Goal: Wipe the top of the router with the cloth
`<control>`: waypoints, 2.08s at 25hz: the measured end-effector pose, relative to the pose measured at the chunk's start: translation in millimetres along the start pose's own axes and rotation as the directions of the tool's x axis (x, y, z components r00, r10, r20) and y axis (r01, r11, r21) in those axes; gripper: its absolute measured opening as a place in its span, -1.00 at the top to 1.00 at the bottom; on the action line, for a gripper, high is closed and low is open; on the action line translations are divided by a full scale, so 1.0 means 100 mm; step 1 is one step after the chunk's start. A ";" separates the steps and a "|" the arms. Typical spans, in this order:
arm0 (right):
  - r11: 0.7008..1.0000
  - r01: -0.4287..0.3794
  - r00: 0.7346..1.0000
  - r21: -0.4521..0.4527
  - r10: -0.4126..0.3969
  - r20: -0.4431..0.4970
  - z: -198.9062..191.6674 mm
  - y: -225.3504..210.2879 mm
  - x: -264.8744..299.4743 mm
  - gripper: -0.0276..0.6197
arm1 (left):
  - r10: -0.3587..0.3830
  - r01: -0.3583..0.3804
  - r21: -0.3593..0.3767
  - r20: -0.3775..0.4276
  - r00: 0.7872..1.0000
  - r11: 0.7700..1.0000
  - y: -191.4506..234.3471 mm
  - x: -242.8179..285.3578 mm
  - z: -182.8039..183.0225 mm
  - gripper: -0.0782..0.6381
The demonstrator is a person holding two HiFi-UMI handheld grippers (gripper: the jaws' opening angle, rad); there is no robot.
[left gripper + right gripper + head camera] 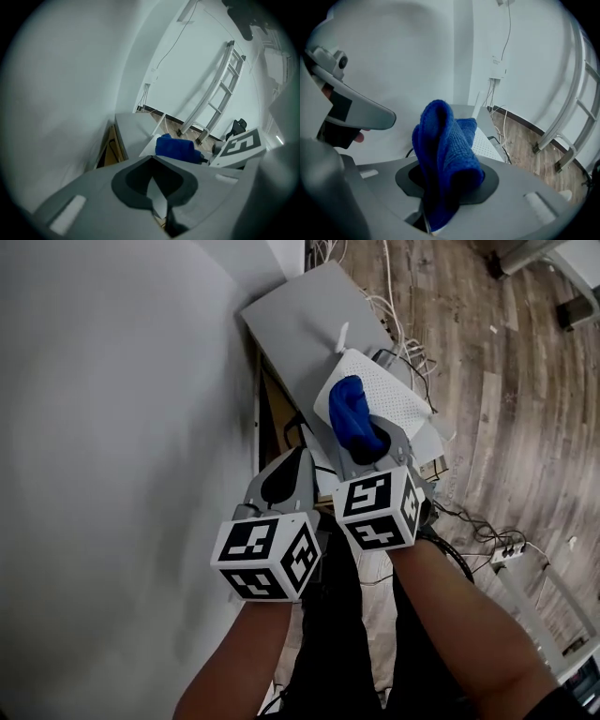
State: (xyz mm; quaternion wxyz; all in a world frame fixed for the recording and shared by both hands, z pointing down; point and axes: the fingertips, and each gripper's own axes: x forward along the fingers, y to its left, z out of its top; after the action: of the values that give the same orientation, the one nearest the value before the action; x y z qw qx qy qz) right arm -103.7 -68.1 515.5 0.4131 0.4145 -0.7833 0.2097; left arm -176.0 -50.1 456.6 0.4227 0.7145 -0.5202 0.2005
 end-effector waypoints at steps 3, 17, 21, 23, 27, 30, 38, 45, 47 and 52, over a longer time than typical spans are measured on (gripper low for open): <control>0.999 -0.010 1.000 -0.036 0.010 -0.006 0.05 0.14 0.12 0.44 | 0.008 -0.008 -0.024 0.014 1.000 1.000 0.13 -0.04 -0.01 0.78; 0.998 -0.064 0.996 0.003 0.064 -0.066 -0.43 0.39 -0.03 0.44 | 0.002 -0.003 -0.022 -0.043 0.999 1.000 0.09 -0.06 -0.29 0.78; 0.997 -0.070 0.993 0.030 0.072 -0.092 -0.83 0.18 -0.25 0.44 | -0.029 0.029 -0.007 -0.074 0.997 1.000 -0.24 0.11 -0.43 0.78; 0.997 -0.059 0.992 0.044 0.064 -0.111 -1.03 0.03 -0.37 0.44 | -0.049 0.050 0.008 -0.092 0.995 0.999 -0.44 0.18 -0.48 0.78; 0.997 -0.028 0.990 0.076 0.038 -0.135 -1.32 -0.35 -0.51 0.45 | -0.084 0.089 0.039 -0.119 0.989 0.995 -0.82 0.36 -0.55 0.78; 0.995 0.000 0.992 0.099 0.013 -0.124 -1.39 -0.69 -0.51 0.45 | -0.100 0.107 0.044 -0.134 0.986 0.993 -1.05 0.51 -0.62 0.78; 0.995 -0.003 0.996 0.101 0.012 -0.088 -1.32 -1.29 -0.51 0.45 | -0.103 0.116 0.076 -0.155 0.983 0.990 -1.49 0.81 -0.63 0.78; 0.998 -0.054 0.997 0.023 0.055 -0.061 -1.13 -1.46 -0.90 0.45 | -0.080 0.091 0.085 -0.126 0.989 0.992 -1.74 0.84 -0.33 0.78; 0.998 -0.058 0.998 -0.002 0.058 -0.038 -0.99 -1.53 -1.05 0.45 | -0.075 0.085 0.085 -0.109 0.991 0.993 -1.81 0.81 -0.19 0.78; 0.998 -0.062 0.998 -0.007 0.062 0.021 -0.79 -1.75 -1.16 0.45 | -0.068 0.074 0.078 -0.072 0.995 0.994 -1.85 0.83 0.01 0.78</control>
State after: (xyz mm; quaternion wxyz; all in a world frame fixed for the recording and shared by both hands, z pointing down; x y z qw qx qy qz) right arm 113.9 -59.5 463.1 0.3996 0.3909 -0.8007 0.2154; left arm 24.4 -80.2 443.2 0.4182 0.7416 -0.4709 0.2311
